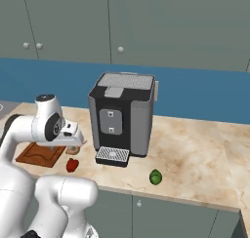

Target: Place the avocado, onion, tomato, and bell pepper on the cutting board.

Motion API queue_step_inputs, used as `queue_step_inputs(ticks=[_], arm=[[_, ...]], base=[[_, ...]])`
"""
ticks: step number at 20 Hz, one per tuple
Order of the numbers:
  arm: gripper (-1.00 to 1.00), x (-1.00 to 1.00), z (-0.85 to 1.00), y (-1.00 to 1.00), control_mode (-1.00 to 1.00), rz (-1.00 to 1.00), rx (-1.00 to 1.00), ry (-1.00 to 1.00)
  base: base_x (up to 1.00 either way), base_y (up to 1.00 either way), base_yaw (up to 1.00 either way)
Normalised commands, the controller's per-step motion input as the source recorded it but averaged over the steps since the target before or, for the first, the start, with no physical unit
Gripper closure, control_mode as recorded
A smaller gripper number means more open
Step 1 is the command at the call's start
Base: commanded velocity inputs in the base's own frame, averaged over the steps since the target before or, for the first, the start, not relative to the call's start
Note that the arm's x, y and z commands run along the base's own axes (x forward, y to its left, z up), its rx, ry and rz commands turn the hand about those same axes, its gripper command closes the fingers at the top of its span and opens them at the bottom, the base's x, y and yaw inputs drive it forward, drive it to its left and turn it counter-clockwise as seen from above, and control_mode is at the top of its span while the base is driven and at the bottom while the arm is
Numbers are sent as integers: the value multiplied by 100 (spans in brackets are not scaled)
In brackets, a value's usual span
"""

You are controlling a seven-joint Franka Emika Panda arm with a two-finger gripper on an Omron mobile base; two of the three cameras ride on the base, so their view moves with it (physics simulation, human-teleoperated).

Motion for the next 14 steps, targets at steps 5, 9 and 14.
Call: queue_step_inputs(ticks=[5, 9, 14], arm=[[-100, 13, -38, 0, -100, 0, 0, 3], [-100, 0, -40, 0, -100, 0, 0, 1], [-100, 9, -35, 0, -100, 0, 0, 1]], base=[[0, 0, 0], [0, 0, 0], [0, 0, 0]])
